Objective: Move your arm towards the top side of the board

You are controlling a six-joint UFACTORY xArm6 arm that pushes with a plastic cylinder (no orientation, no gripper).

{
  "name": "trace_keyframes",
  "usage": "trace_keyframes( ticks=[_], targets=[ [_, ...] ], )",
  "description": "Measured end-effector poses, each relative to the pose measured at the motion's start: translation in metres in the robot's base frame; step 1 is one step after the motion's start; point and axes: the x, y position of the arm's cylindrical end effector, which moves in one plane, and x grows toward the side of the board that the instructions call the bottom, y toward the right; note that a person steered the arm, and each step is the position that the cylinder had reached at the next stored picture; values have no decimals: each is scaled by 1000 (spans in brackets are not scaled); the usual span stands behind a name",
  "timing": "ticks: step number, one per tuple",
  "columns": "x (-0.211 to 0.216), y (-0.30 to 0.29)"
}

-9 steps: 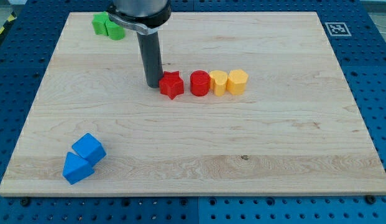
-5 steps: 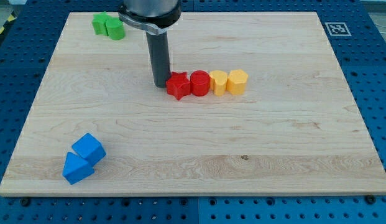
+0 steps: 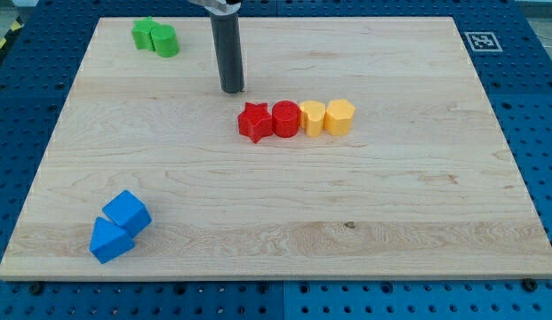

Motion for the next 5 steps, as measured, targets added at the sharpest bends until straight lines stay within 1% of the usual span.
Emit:
trace_keyframes(
  ticks=[3, 4, 5],
  targets=[
    [-6, 0],
    [-36, 0],
    [-82, -5]
  ],
)
